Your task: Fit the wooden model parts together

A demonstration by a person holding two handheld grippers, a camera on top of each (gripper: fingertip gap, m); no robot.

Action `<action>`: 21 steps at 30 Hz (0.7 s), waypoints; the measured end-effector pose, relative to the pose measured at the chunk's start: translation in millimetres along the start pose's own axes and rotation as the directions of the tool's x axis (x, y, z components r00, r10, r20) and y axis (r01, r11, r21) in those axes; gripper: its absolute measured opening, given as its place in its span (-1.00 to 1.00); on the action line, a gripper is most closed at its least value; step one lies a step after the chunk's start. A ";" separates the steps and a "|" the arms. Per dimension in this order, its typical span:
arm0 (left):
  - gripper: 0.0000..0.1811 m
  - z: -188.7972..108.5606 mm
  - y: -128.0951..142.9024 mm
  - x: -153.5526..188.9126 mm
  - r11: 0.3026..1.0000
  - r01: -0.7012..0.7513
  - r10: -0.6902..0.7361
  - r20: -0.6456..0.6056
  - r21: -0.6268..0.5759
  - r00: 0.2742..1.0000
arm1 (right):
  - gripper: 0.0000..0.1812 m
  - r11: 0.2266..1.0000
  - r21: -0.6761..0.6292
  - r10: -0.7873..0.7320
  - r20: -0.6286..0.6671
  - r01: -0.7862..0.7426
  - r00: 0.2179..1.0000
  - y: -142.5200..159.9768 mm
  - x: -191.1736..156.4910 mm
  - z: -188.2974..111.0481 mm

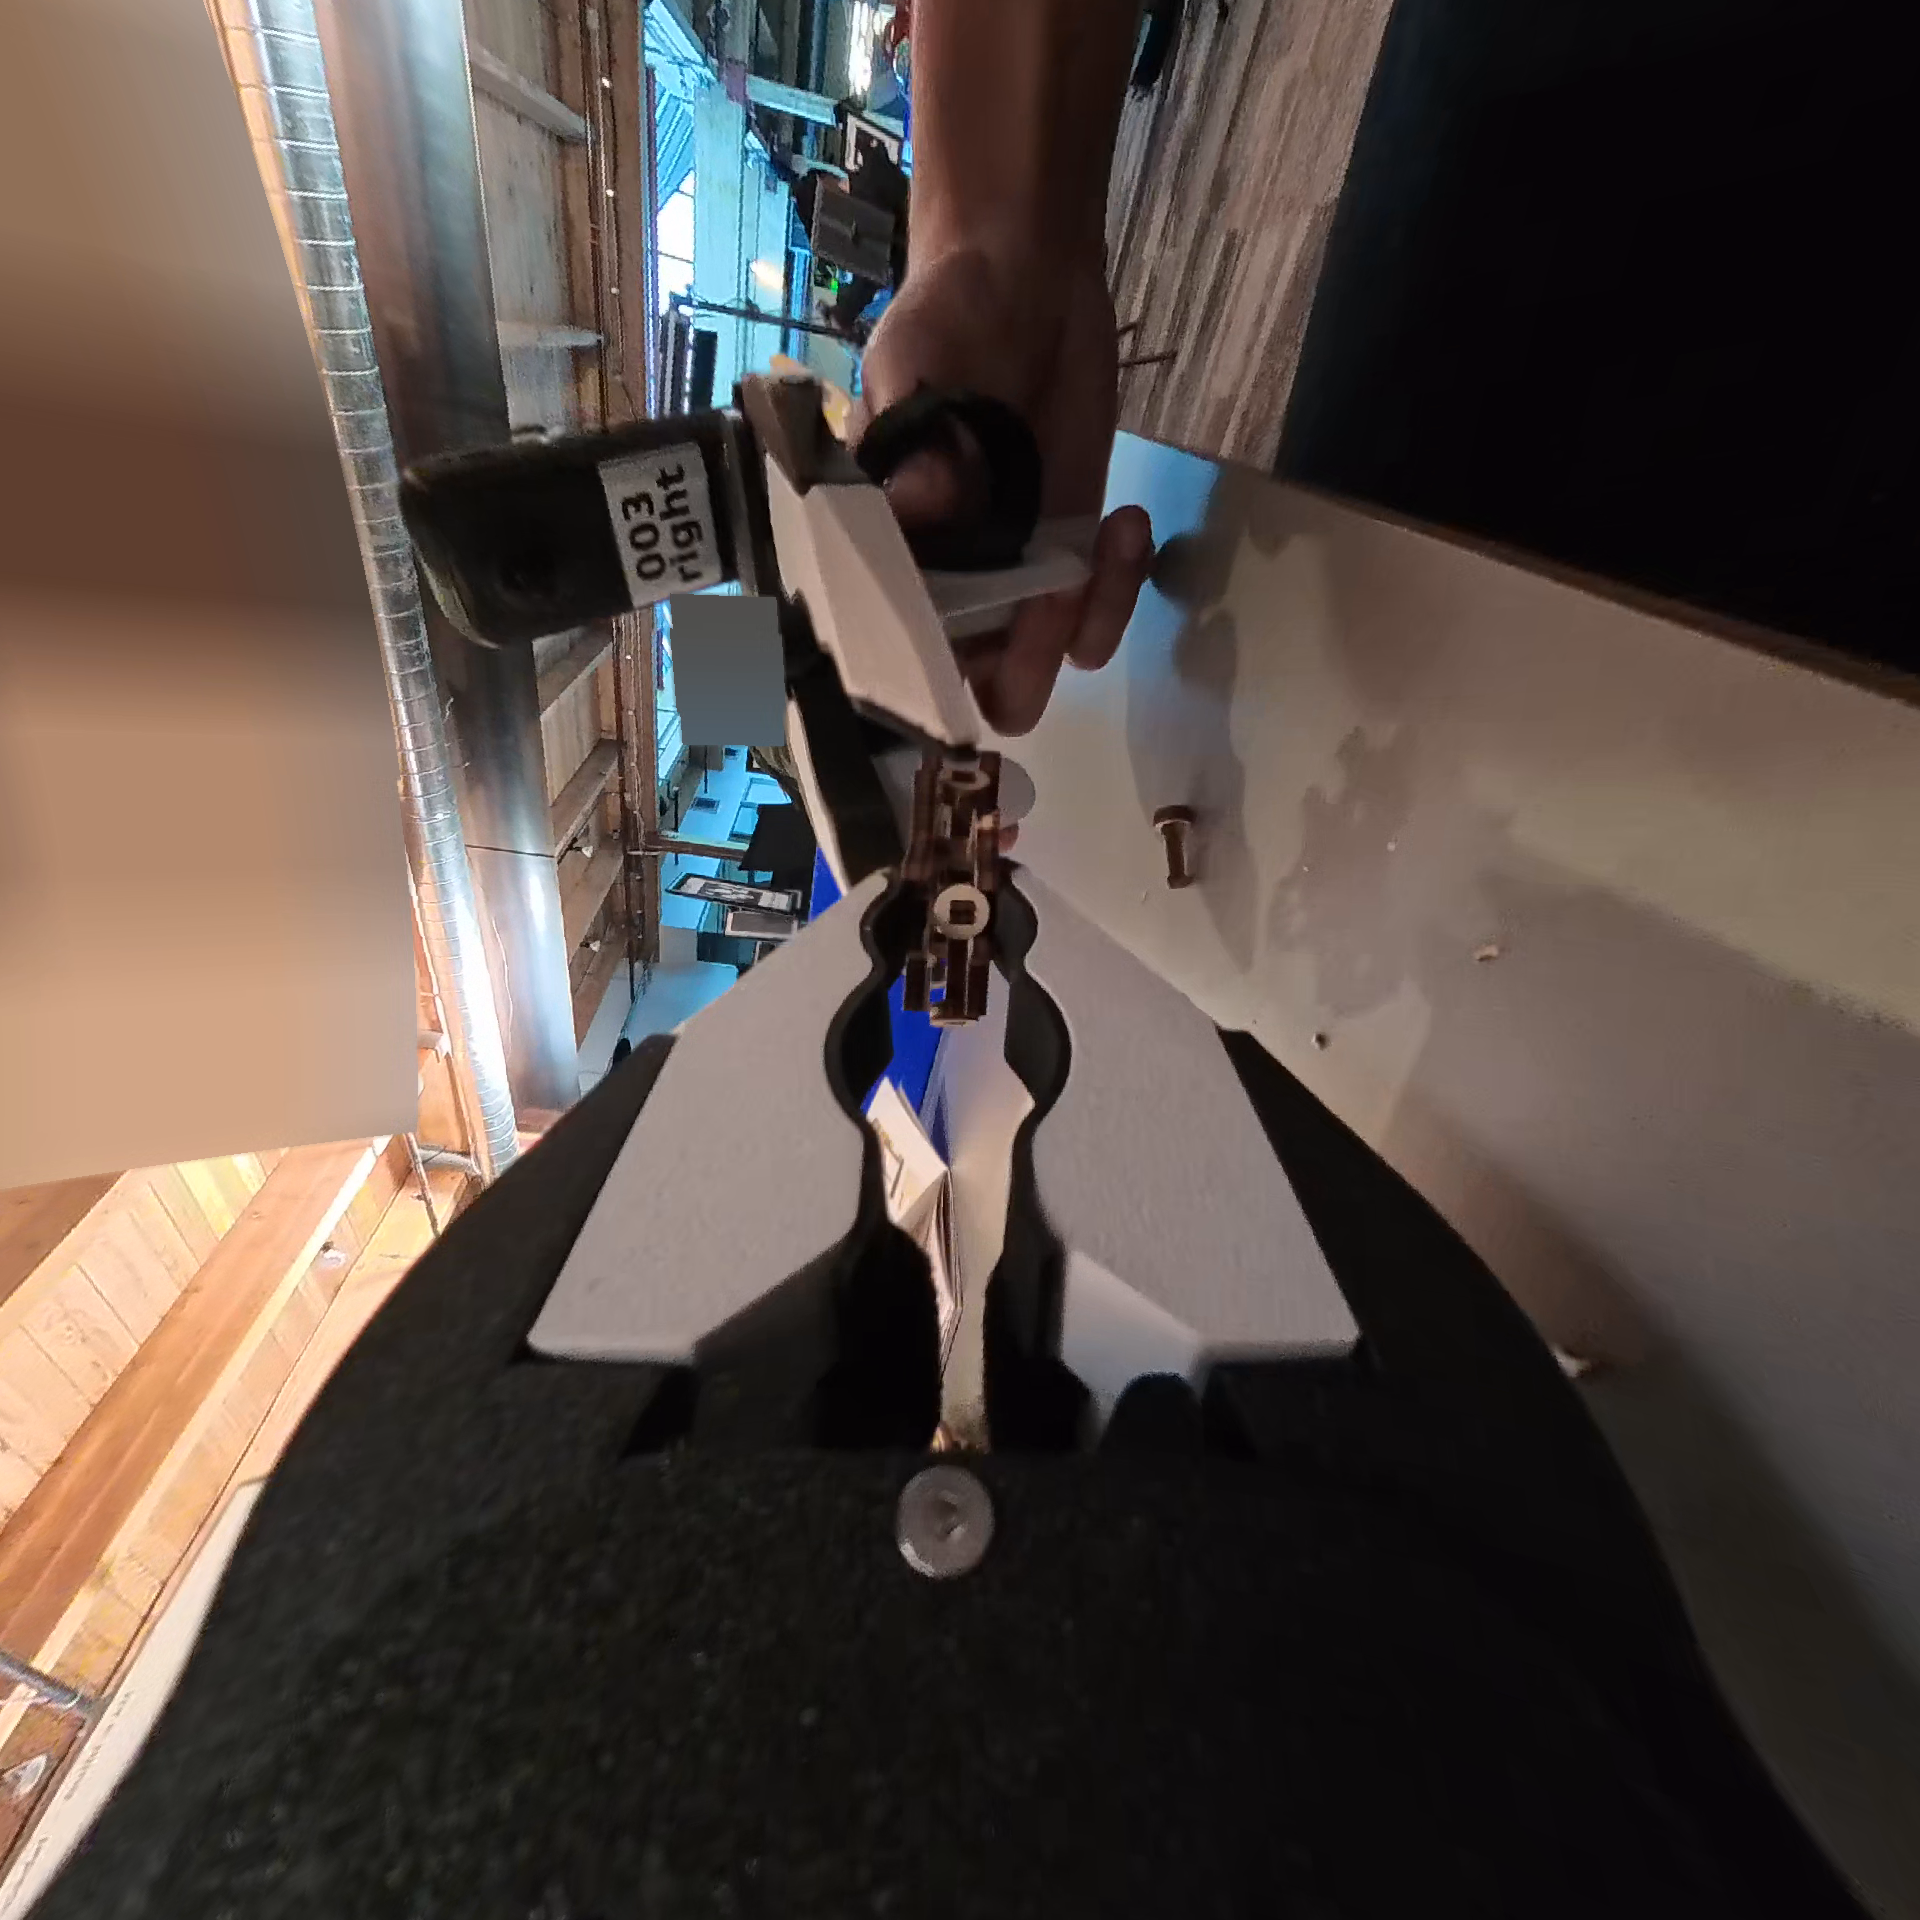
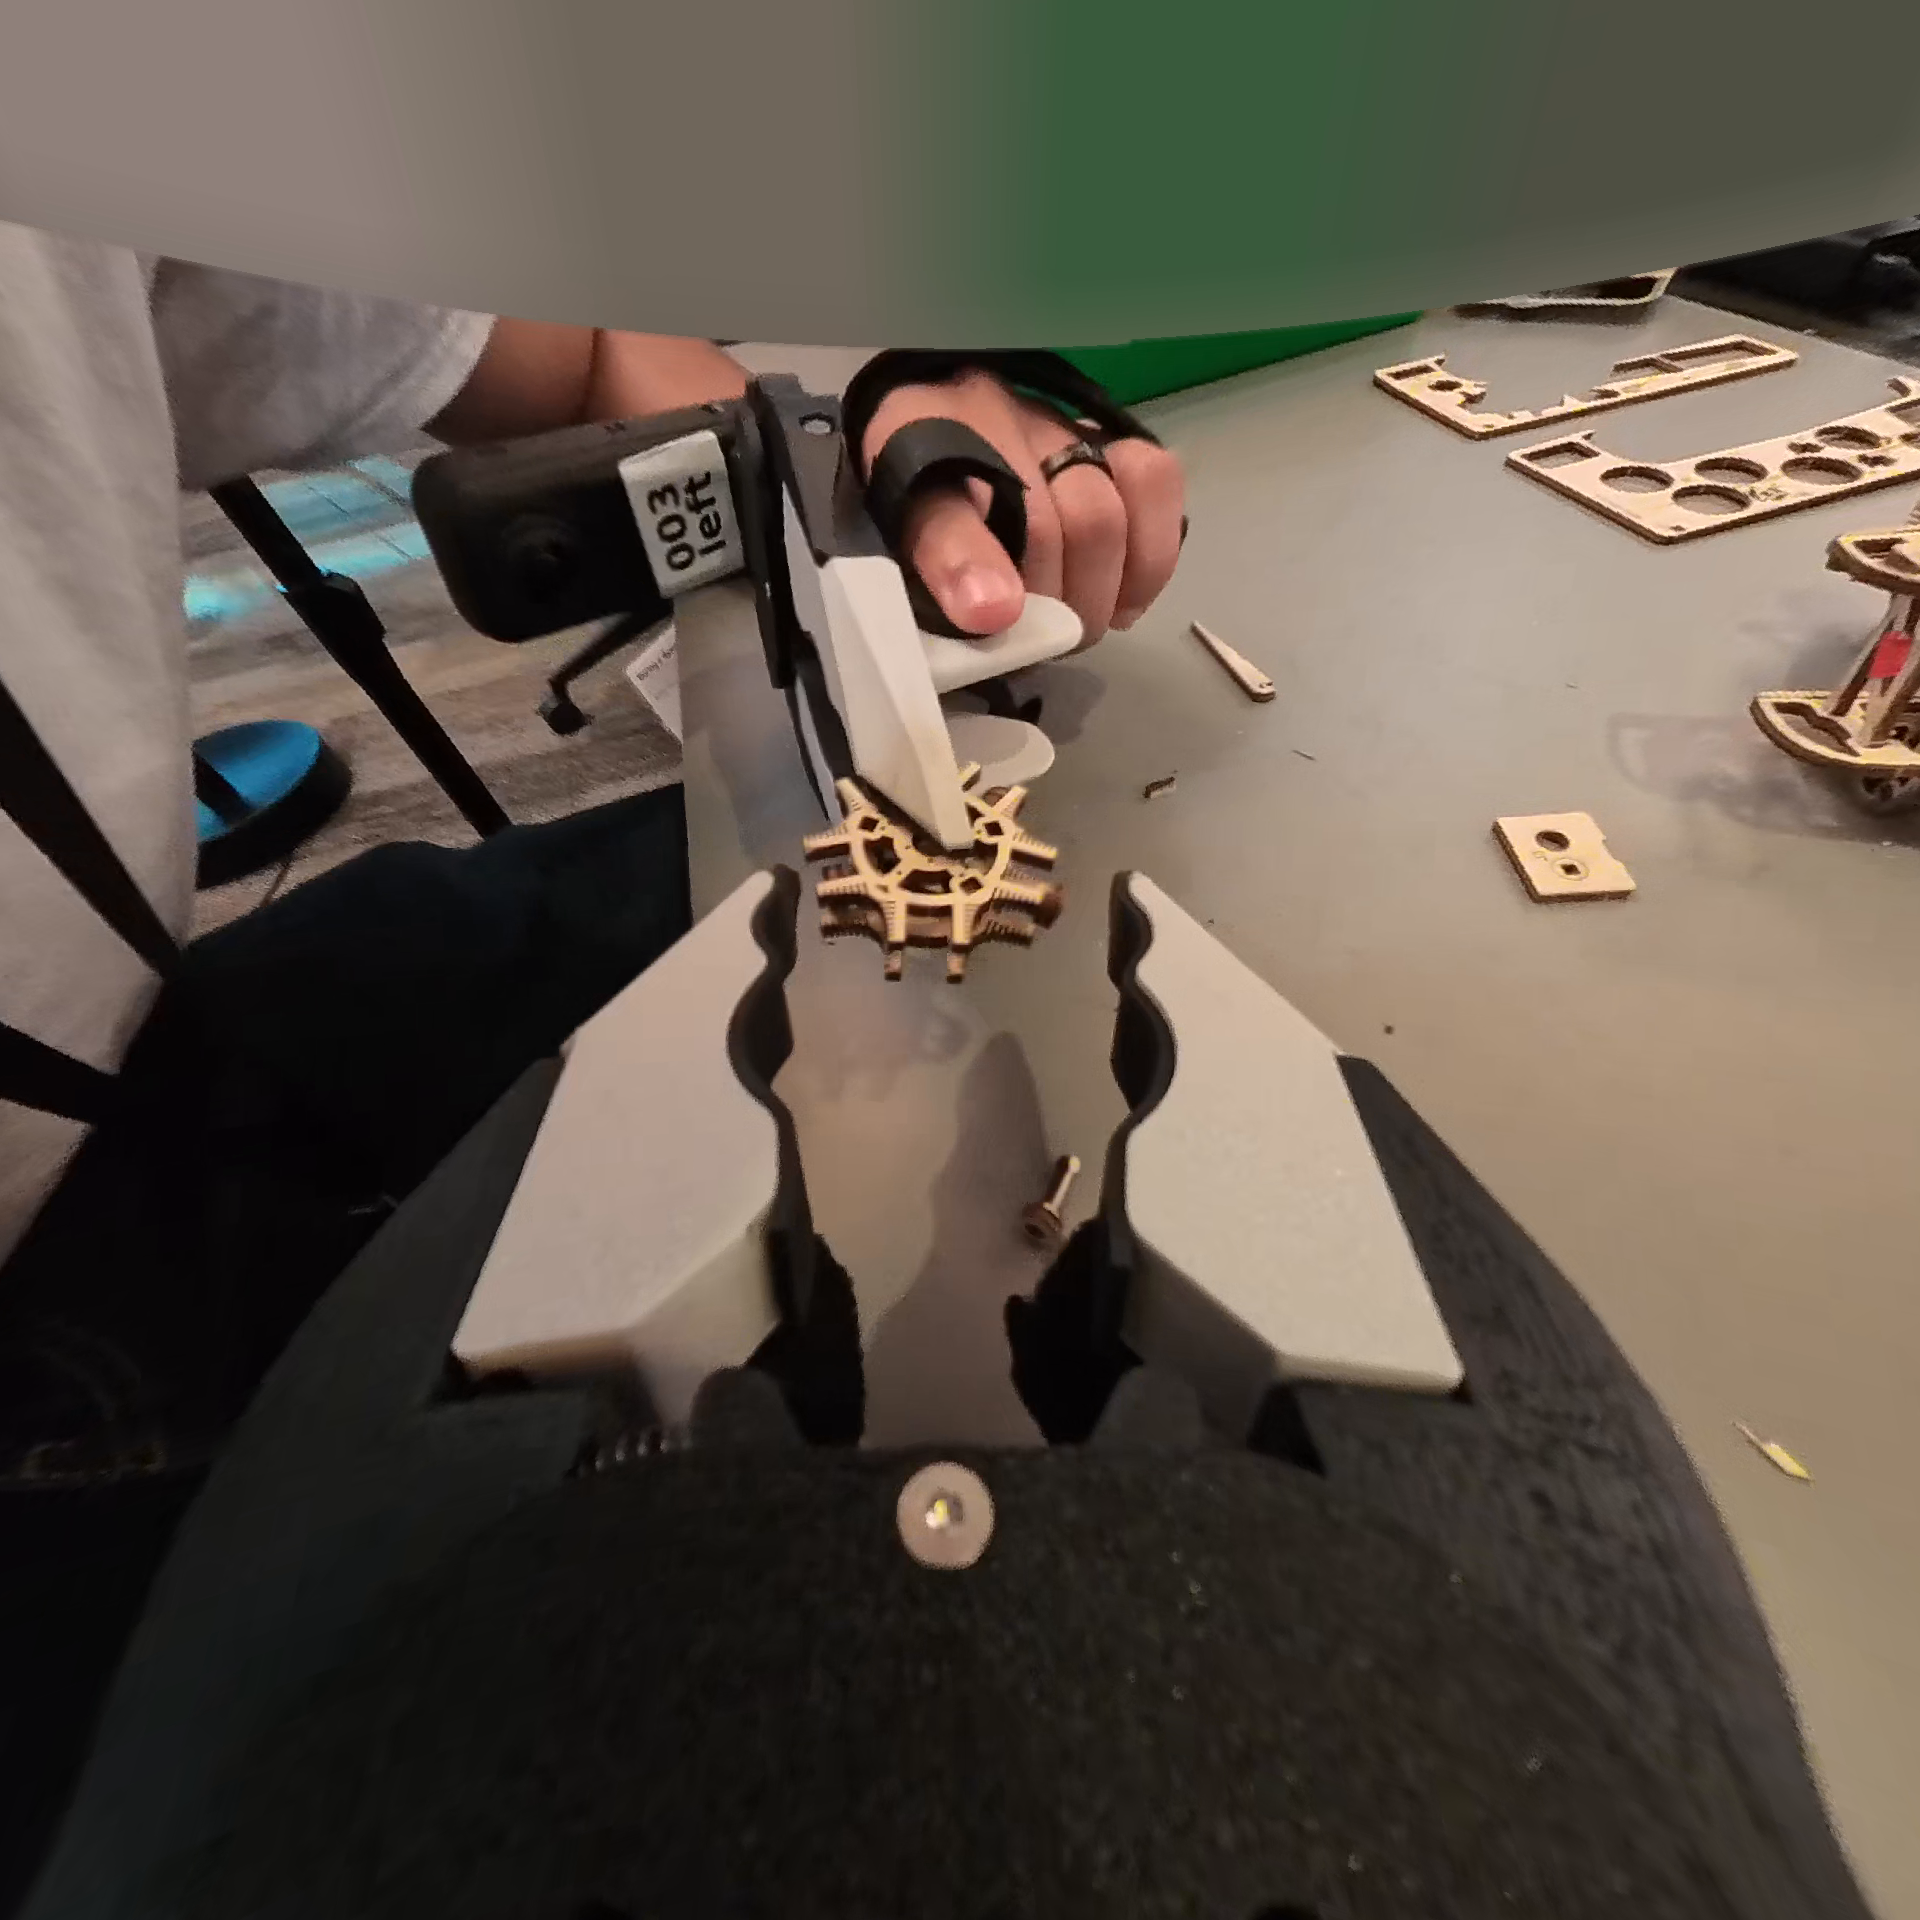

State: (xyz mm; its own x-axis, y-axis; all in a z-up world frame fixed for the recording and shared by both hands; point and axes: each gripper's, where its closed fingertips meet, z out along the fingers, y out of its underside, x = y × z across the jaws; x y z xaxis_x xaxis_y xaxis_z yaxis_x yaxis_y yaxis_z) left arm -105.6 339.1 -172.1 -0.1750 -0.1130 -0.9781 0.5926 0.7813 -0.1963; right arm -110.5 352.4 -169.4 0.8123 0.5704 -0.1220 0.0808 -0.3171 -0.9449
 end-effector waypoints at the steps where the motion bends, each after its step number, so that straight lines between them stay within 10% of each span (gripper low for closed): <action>1: -0.86 0.1 -1.5 0.7 1.000 -0.004 0.004 -0.001 0.003 1.000 | -0.36 1.000 0.007 0.008 0.006 -0.008 1.000 -1.0 -0.7 0.2; 21: -0.80 1.7 1.6 3.1 0.998 -0.056 0.056 0.000 -0.029 0.998 | -0.43 0.999 -0.047 -0.010 0.001 0.010 1.000 0.2 -5.9 -6.4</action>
State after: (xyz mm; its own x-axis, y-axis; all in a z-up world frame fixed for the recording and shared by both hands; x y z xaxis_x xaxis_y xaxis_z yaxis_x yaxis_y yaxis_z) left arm -103.9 338.9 -175.6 -0.1416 -0.0691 -0.9875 0.5787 0.8036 -0.1392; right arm -111.6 344.1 -166.9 0.8110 0.5741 -0.1129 0.1157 -0.3466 -0.9309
